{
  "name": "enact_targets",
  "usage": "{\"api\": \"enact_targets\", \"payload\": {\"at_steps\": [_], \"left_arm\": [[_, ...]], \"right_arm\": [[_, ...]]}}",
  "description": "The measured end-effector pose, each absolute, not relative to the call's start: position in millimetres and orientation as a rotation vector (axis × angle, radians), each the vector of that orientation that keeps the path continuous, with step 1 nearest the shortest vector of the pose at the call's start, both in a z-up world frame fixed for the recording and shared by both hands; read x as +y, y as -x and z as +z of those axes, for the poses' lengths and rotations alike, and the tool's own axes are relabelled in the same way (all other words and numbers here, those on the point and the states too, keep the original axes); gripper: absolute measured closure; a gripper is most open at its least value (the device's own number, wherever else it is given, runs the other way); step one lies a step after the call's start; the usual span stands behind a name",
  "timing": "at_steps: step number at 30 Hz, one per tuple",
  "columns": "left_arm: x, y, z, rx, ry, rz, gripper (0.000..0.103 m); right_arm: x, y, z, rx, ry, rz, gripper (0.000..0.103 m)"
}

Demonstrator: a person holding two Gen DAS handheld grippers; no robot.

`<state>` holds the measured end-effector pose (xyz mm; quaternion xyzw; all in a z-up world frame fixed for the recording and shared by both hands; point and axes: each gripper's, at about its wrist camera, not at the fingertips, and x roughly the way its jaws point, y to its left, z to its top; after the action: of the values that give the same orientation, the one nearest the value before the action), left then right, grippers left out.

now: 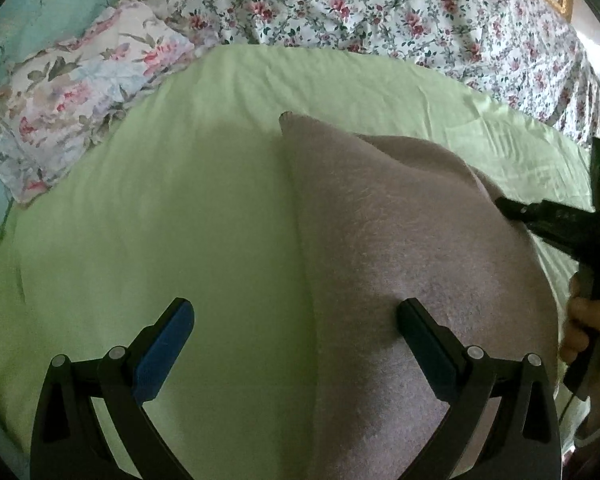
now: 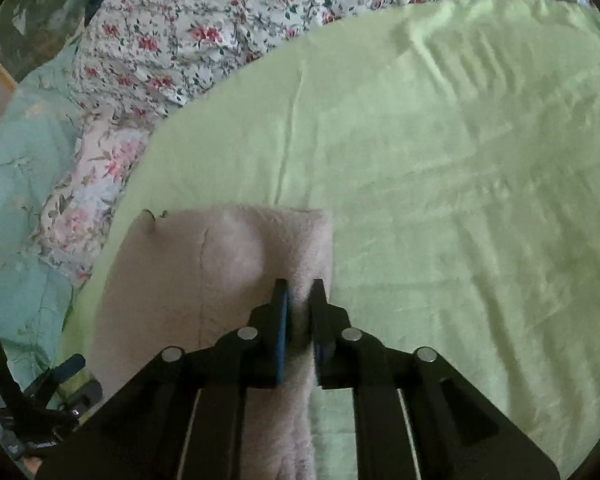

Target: Fold small clothes

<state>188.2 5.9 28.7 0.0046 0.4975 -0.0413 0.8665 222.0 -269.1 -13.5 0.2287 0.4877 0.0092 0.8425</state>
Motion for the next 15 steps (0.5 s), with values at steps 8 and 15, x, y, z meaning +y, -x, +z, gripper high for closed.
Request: {"api": "enact_targets", "payload": {"at_steps": [8, 15], "left_arm": [[12, -166, 36, 1.034, 0.000, -0.092, 0.001], [16, -132, 38, 1.034, -0.048, -0.090, 0.001]], "right_arm": [[-251, -170, 43, 0.950, -0.406, 0.031, 0.061], [-217, -120, 54, 0.977, -0.371, 0.104, 0.049]]}}
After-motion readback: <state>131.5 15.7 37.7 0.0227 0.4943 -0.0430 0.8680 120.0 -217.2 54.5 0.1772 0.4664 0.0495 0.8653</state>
